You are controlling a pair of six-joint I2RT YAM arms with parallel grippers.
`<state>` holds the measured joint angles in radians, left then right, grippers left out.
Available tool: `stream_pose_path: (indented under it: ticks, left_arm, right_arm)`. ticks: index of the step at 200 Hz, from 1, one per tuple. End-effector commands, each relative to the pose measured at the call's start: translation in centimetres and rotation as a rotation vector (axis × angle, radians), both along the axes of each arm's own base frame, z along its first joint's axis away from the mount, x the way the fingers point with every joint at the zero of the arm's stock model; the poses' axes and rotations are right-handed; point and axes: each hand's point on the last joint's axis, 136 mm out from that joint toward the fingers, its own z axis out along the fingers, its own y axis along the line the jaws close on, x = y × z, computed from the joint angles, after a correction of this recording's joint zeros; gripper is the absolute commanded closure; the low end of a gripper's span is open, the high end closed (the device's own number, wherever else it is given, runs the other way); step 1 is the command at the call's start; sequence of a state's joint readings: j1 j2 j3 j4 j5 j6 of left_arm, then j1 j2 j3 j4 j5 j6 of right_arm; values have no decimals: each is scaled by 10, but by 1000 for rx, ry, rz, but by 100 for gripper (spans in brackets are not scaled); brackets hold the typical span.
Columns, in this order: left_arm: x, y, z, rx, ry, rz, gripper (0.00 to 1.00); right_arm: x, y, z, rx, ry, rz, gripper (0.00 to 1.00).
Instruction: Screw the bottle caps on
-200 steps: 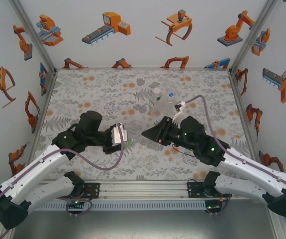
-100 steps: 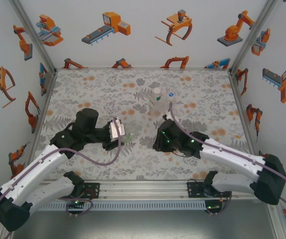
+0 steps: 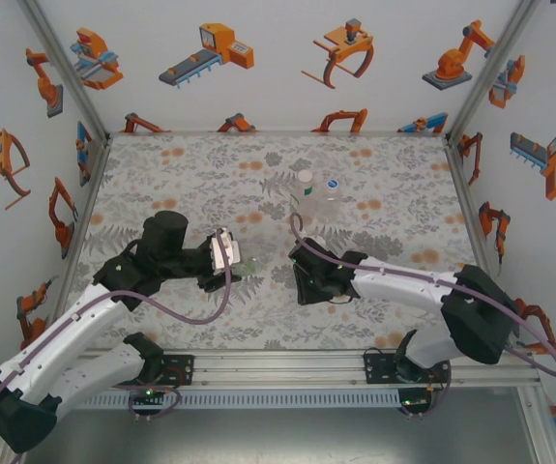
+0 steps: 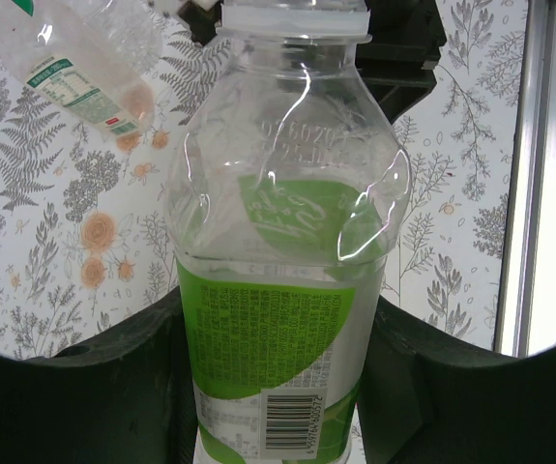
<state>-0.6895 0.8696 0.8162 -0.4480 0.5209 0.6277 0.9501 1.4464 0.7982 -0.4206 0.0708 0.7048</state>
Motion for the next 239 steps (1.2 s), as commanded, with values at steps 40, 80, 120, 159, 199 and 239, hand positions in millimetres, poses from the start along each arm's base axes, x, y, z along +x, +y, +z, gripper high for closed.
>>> stream_pose_path:
  ticks: [40, 80, 120, 159, 199, 239]
  left_arm:
    - [1, -1, 11, -31, -15, -1, 100]
    - [0, -2, 10, -32, -9, -7, 100]
    - [0, -1, 10, -31, -10, -3, 100]
    - [1, -1, 10, -31, -11, 0, 100]
    - [1, -1, 11, -32, -12, -1, 100]
    - [0, -1, 10, -33, -9, -4, 100]
  right_arm:
    - [3, -10, 7, -80, -9, 14, 66]
    - [4, -6, 16, -72, -18, 22, 54]
    - [3, -1, 13, -99, -3, 36, 53]
    - [2, 4, 3, -145, 11, 44, 51]
    - [0, 2, -6, -152, 28, 20, 52]
    - [1, -5, 1, -160, 2, 4, 52]
